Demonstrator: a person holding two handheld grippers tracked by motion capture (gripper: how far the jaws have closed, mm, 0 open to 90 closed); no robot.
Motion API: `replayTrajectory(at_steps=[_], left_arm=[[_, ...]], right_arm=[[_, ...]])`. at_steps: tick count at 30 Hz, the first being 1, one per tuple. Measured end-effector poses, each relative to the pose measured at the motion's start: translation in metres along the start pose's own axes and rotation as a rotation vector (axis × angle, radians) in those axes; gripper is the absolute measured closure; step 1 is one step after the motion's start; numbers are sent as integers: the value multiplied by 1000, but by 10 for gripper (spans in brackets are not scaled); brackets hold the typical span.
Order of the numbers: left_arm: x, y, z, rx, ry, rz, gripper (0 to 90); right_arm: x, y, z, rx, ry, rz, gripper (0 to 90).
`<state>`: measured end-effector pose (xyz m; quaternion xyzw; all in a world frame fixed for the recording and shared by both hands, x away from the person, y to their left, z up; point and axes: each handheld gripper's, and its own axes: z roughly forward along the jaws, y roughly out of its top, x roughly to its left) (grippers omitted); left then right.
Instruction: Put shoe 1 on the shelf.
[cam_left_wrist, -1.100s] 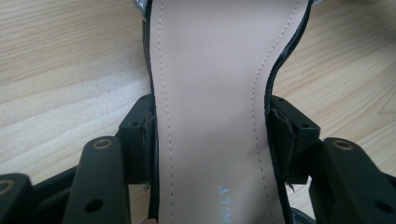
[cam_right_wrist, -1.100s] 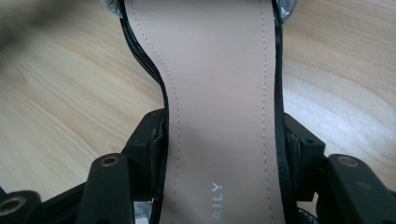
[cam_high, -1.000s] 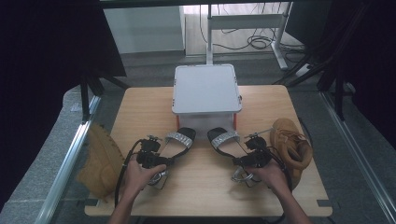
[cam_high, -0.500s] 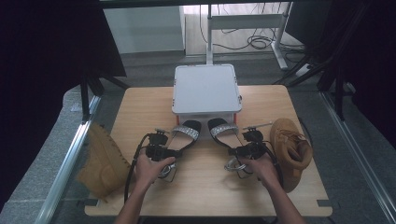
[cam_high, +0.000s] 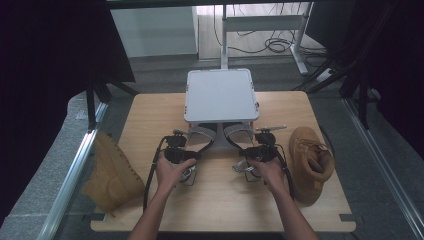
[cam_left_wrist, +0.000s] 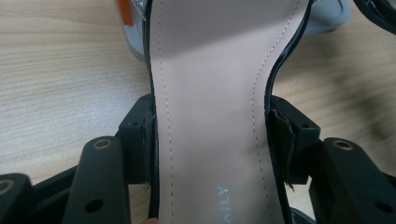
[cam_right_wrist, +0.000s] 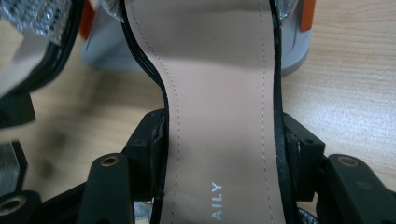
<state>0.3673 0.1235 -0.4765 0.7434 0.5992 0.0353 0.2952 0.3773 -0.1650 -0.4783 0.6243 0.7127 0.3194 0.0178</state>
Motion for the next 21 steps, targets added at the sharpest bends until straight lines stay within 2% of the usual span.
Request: replayTrajectory(at_steps=[1, 2, 7, 11, 16, 21], left_arm=[[0, 1, 2, -2, -1, -6, 417], [0, 2, 4, -5, 2, -8, 417], [-1, 6, 12, -6, 6, -35, 417], [-2, 11, 19, -16, 19, -55, 417], [-2, 15, 29, -29, 38, -80, 417], [-2, 17, 37, -30, 37, -97, 417]], right_arm=[[0, 1, 2, -9, -3, 13, 428], [1, 2, 6, -19, -11, 50, 428], [3, 5, 14, -24, -19, 84, 428], [7, 9, 21, -28, -38, 96, 428], [11, 12, 28, -26, -60, 88, 428], [11, 15, 35, -28, -75, 90, 428]])
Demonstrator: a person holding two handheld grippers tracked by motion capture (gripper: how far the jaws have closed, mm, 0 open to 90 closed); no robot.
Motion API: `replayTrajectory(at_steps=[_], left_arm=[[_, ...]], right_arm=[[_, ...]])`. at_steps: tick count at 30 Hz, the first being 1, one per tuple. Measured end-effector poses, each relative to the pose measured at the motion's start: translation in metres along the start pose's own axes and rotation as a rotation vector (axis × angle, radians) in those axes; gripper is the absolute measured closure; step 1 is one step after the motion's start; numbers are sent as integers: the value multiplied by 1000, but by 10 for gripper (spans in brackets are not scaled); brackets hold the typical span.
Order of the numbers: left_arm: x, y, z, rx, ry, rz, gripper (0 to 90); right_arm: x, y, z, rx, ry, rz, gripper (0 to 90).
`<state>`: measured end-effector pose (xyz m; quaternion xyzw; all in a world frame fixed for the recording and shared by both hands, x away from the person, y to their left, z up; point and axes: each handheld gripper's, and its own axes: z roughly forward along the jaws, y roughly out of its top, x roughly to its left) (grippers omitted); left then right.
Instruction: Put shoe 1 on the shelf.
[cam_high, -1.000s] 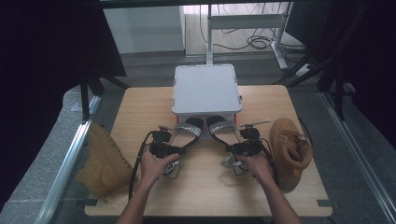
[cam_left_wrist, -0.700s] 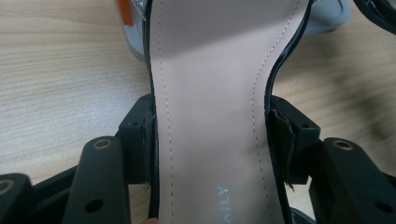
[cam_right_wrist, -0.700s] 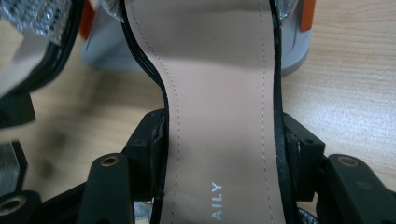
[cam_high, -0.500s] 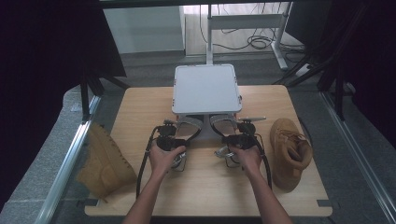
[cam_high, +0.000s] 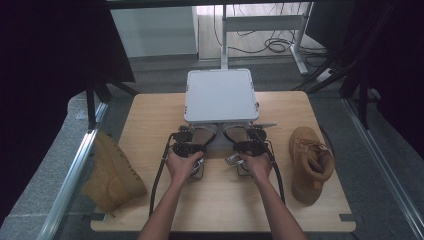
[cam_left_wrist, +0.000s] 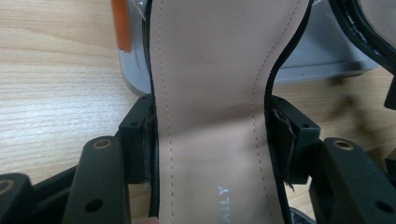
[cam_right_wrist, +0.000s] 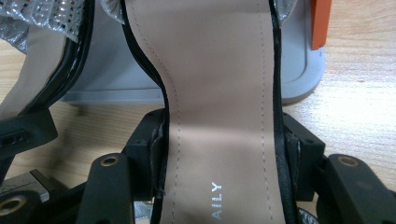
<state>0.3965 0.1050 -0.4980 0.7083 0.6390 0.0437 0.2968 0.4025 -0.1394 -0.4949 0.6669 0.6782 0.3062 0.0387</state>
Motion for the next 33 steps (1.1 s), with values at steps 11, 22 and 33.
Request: replayTrajectory(at_steps=[11, 22, 33], left_arm=[[-6, 1, 14, 5, 45, -7, 416], [-3, 1, 13, -5, -4, -48, 259], [1, -1, -11, -74, -41, -27, 229]], right_arm=[[2, 0, 12, 17, -28, 8, 426], [5, -1, 14, 10, -32, -17, 323], [2, 3, -10, -76, -14, -37, 249]])
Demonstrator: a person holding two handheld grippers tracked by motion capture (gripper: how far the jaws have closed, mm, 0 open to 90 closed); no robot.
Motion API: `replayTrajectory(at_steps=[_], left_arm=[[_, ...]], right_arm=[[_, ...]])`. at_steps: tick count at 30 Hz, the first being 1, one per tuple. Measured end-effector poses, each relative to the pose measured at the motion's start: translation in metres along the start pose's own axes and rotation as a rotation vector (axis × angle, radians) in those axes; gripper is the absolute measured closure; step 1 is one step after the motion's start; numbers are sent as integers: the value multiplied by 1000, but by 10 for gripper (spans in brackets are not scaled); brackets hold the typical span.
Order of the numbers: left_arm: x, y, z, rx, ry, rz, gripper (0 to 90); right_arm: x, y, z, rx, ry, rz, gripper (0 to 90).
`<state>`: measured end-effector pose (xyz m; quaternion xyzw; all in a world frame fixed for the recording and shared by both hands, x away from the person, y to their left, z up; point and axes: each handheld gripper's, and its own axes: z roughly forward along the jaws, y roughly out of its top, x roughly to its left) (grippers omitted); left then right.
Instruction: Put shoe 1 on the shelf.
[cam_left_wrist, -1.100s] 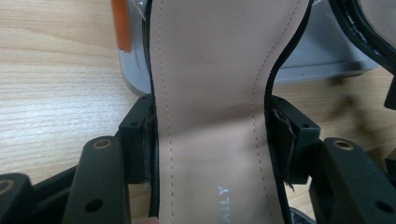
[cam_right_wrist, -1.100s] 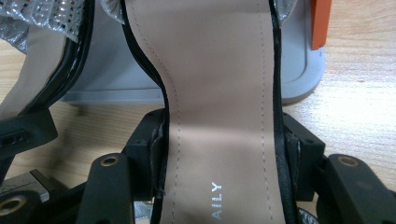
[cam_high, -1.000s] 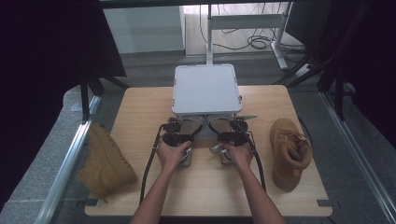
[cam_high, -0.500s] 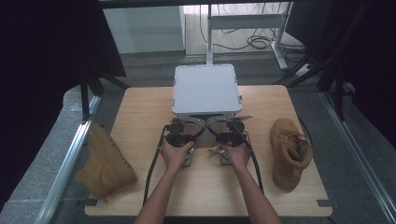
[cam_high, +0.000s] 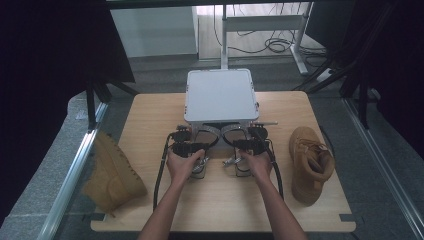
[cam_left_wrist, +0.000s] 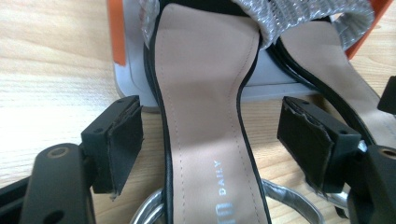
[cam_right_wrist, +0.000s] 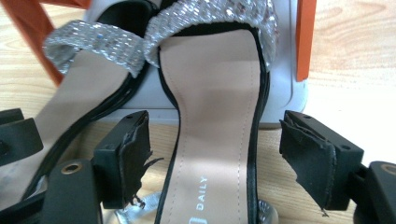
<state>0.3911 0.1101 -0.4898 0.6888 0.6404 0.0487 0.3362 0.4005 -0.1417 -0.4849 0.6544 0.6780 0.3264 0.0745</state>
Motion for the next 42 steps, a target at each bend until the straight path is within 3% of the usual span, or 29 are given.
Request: replayTrajectory(at_steps=[6, 12, 15, 19, 25, 36, 40, 42], left_arm=[[3, 0, -16, -17, -18, 33, 233], [8, -7, -35, -21, -55, 77, 244], [9, -15, -45, -22, -88, 112, 247], [8, -29, -57, -42, -102, 162, 251], [11, -49, -67, -66, -142, 198, 250], [19, -76, -79, -49, -146, 241, 249], [21, -90, -79, -78, -137, 247, 291], [22, -95, -76, -62, -132, 259, 295]], right_arm=[[-2, 1, -12, -8, 17, -31, 251], [-3, -5, -29, -7, 38, -99, 254], [-4, -14, -38, -19, 73, -127, 254], [-8, -32, -52, -32, 146, -160, 256], [-12, -50, -62, -48, 190, -192, 260], [-16, -81, -57, -12, 173, -268, 261], [-16, -89, -54, -11, 167, -279, 261], [-17, -91, -53, -9, 162, -281, 261]])
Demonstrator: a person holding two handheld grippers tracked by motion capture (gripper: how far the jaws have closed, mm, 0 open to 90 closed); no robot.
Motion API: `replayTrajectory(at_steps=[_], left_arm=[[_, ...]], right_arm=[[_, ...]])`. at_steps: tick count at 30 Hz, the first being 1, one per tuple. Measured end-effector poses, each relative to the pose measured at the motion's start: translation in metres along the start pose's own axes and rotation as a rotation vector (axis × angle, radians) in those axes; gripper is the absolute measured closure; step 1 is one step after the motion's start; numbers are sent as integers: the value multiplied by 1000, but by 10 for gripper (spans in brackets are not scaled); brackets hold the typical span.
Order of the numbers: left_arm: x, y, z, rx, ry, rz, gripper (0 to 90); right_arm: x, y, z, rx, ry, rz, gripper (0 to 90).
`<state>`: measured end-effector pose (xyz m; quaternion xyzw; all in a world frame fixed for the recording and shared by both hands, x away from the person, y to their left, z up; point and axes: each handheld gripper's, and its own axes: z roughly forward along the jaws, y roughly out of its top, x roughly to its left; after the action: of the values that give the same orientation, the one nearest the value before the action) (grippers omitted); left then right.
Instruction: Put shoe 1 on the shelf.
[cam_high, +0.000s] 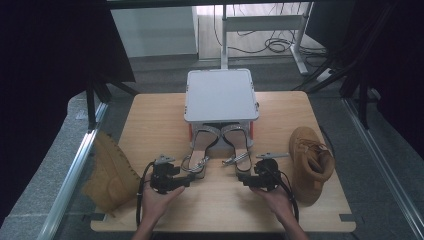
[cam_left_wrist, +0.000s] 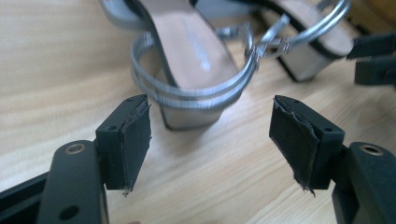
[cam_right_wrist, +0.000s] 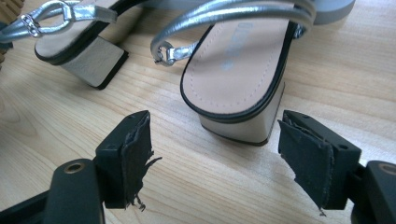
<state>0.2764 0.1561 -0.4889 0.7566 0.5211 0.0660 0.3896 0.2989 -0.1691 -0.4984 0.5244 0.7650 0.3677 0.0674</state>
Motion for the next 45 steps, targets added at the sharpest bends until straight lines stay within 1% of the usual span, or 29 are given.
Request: replayTrajectory(at_steps=[2, 3, 8, 11, 13, 16, 18, 19, 21, 27, 30, 32, 34, 36, 38, 39, 40, 43, 45], left_arm=[[1, -4, 2, 15, 1, 4, 291], [1, -7, 4, 23, 7, 4, 288], [2, -19, 12, 55, 16, 1, 285], [2, -21, 16, 67, 26, 5, 283], [1, -19, 19, 74, 25, 9, 282], [-1, -14, 24, 79, 35, 15, 272], [-2, -11, 28, 80, 49, 18, 264], [-3, -10, 31, 79, 55, 17, 264], [-4, -7, 35, 78, 59, 20, 262], [-9, 6, 52, 77, 88, 28, 260], [-10, 12, 60, 83, 102, 21, 257], [-10, 14, 64, 76, 102, 6, 263], [-9, 16, 67, 77, 116, -2, 267], [-8, 16, 70, 72, 125, -8, 296], [-7, 17, 70, 67, 117, -20, 309], [-6, 17, 70, 65, 118, -19, 312], [-6, 17, 70, 62, 123, -18, 317], [-7, 17, 69, 37, 158, -21, 348], [-7, 17, 69, 27, 173, -30, 360]], right_arm=[[-1, -2, 2, -3, 2, 3, 261], [0, -5, 3, -4, -3, -5, 261], [0, -8, 5, -10, 0, -8, 261], [1, -9, 7, -3, 0, -11, 261], [2, -10, 8, 2, -1, -15, 261], [2, -10, 10, 4, -21, -26, 261], [2, -10, 11, 3, -16, -20, 261], [1, -10, 12, 6, -20, -20, 261], [1, -11, 14, 4, -19, -18, 261], [2, -11, 16, 10, -19, -21, 261], [2, -11, 17, 10, -25, -20, 259], [2, -11, 17, 4, -25, -21, 257], [2, -11, 19, -4, -32, -28, 254], [2, -11, 20, -1, -39, -30, 252], [2, -10, 21, -14, -42, -30, 252], [2, -10, 21, -13, -42, -25, 252], [2, -10, 22, -19, -37, -22, 252], [3, -10, 24, -26, -37, -27, 252], [4, -10, 24, -27, -36, -24, 253]])
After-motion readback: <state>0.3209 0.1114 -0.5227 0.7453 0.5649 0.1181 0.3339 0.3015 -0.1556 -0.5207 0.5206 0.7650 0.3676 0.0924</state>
